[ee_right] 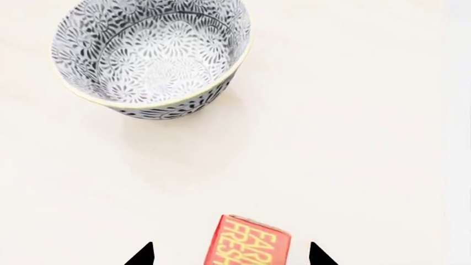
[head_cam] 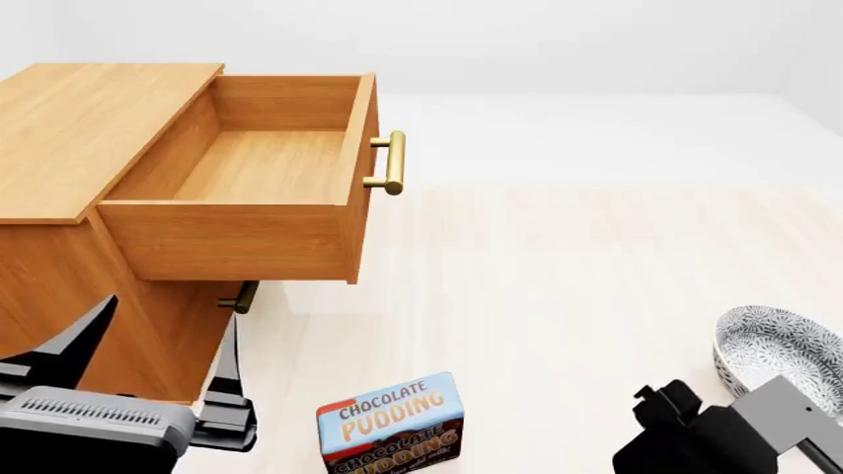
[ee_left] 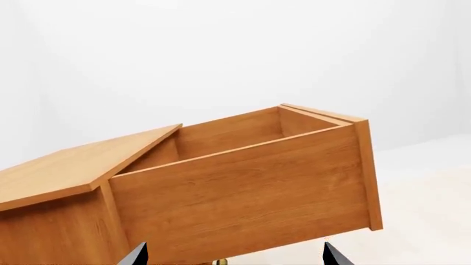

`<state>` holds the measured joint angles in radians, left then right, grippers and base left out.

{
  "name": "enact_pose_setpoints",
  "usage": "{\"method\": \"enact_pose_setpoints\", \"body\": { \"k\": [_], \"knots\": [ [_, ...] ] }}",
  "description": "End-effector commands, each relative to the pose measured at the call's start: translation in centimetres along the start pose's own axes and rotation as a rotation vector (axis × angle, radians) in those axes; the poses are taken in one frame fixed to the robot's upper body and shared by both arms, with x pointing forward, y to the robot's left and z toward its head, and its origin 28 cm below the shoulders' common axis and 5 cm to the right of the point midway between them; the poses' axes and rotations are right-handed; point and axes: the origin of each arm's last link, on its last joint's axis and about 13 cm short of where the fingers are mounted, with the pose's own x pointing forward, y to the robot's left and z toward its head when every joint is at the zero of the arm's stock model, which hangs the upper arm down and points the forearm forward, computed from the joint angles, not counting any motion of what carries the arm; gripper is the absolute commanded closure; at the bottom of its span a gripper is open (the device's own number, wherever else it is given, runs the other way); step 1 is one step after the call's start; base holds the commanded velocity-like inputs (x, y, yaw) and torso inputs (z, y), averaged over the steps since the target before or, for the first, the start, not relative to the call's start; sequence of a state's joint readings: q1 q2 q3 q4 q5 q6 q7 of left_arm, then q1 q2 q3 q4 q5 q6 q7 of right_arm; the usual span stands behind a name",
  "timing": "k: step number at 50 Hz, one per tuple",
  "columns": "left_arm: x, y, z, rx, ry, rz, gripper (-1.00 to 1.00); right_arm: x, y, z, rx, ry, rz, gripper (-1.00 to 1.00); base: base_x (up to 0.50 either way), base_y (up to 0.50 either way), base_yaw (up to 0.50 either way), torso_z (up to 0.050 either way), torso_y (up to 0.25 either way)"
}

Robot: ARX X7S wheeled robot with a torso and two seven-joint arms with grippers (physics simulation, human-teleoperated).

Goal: Put the butter at the back in the top drawer of the cabinet and close it.

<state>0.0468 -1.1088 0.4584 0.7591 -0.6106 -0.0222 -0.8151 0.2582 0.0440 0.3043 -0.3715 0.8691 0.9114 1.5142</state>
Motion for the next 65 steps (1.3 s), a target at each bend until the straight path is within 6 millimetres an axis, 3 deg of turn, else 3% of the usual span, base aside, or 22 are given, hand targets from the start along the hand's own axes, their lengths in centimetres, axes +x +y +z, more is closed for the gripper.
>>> {"method": "enact_pose_setpoints", "body": {
  "k": [1, 65],
  "knots": [
    [0.0, 0.0, 0.0, -0.001, 0.003, 0.001, -1.0, 0.5, 0.1, -0.3, -0.006, 0.038, -0.008, -1.0, 0.0, 0.0, 0.0, 0.0, 0.0],
    [-0.1, -0.1, 0.0, 0.0, 0.009, -0.002, -1.0, 2.2, -0.2, -1.9, -0.045, 0.161, -0.001, -1.0, 0.0, 0.0, 0.0, 0.0, 0.0]
  ]
}}
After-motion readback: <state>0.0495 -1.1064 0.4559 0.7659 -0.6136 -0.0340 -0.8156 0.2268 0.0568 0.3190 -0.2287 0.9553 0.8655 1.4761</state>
